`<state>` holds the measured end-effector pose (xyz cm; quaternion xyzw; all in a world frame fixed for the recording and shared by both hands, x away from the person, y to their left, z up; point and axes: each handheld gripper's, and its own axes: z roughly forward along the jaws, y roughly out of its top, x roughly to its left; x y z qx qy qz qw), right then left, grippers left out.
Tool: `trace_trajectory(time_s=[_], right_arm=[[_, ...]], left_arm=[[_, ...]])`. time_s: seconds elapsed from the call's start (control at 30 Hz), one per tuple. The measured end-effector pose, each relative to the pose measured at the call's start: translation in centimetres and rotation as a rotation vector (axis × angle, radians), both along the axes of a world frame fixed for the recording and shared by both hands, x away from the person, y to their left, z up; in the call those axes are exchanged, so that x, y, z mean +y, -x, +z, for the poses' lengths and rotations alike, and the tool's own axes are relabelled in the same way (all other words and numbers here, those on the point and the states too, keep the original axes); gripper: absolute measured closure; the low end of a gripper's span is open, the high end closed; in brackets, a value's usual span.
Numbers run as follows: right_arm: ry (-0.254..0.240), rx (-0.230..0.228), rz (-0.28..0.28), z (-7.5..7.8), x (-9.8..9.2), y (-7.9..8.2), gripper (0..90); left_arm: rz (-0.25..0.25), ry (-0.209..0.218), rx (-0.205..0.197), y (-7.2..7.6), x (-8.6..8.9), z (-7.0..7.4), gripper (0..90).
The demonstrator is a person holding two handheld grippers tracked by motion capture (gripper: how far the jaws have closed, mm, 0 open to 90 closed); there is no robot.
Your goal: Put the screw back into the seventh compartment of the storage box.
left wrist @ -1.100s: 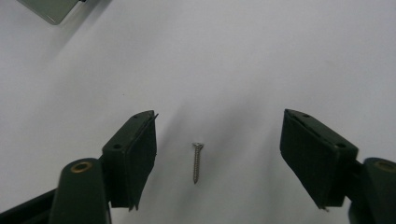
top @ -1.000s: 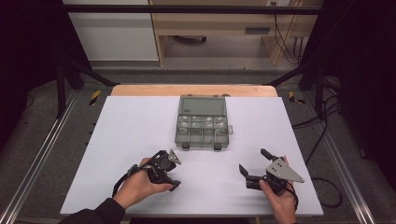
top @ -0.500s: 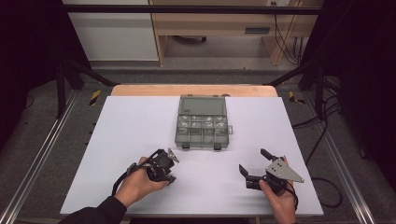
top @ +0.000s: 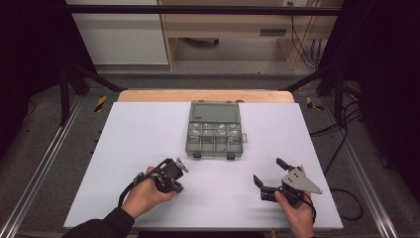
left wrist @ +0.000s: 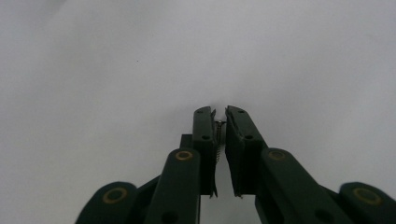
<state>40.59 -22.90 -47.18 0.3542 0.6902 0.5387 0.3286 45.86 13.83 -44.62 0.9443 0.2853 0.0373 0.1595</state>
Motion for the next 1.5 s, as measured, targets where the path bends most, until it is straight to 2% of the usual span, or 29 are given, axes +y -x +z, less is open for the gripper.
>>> trace_trajectory(time_s=[0.23,0.5,0.63,0.77,0.93,1.27,1.5], right_arm=[[0.0,0.0,0.0,0.0,0.0,0.0,3.3],[0.002,0.001,0.0,0.0,0.0,0.0,3.2],[0.002,0.001,0.0,0.0,0.0,0.0,3.2],[0.001,0.002,-0.001,0.0,0.0,0.0,3.3],[-0.003,0.001,-0.001,0.0,0.0,0.0,3.3],[0.002,-0.001,0.0,0.0,0.0,0.0,3.4],[-0.002,-0.001,0.001,0.0,-0.1,0.0,3.4]], left_arm=[[0.007,0.007,-0.012,-0.1,0.2,0.1,87.6],[0.017,0.05,-0.04,-0.2,0.1,1.0,87.7],[0.018,0.081,-0.062,-0.3,-0.4,1.6,87.7],[0.006,0.088,-0.082,-0.4,-1.1,1.8,87.7],[0.006,0.096,-0.087,-0.6,-1.8,1.6,87.7],[0.014,0.118,-0.107,-1.6,-3.4,2.3,87.7],[-0.002,0.125,-0.122,-1.9,-4.5,3.2,87.7]])
